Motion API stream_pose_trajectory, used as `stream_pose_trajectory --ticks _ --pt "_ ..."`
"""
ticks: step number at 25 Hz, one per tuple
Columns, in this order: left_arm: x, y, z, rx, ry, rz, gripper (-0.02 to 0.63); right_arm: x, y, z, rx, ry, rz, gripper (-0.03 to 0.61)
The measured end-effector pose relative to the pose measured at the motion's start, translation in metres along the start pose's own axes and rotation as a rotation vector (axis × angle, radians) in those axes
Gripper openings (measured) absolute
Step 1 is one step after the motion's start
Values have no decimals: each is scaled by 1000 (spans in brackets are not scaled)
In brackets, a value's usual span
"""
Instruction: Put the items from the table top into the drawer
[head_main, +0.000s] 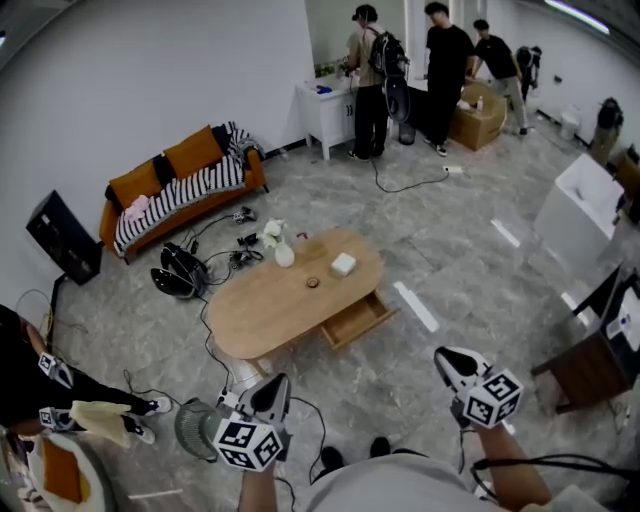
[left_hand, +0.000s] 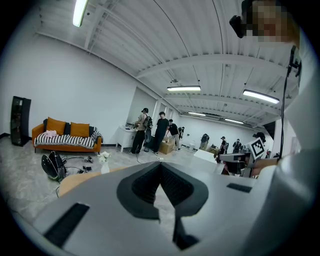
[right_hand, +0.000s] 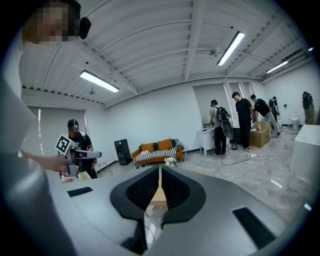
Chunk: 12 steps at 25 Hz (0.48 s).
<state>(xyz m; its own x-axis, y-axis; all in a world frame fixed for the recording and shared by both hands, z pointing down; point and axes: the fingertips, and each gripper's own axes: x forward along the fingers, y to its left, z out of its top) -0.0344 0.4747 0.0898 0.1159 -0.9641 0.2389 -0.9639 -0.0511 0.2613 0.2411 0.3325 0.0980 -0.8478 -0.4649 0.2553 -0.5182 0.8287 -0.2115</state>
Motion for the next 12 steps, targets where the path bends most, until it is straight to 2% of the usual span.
stream_pose_trajectory --ticks 5,12 --pt "6 -19 1 -22 -44 -15 0 -9 -14 -4 25 5 25 44" --pt "13 -38 -12 -25 -33 24 2 -17 -33 -10 85 -12 54 44"
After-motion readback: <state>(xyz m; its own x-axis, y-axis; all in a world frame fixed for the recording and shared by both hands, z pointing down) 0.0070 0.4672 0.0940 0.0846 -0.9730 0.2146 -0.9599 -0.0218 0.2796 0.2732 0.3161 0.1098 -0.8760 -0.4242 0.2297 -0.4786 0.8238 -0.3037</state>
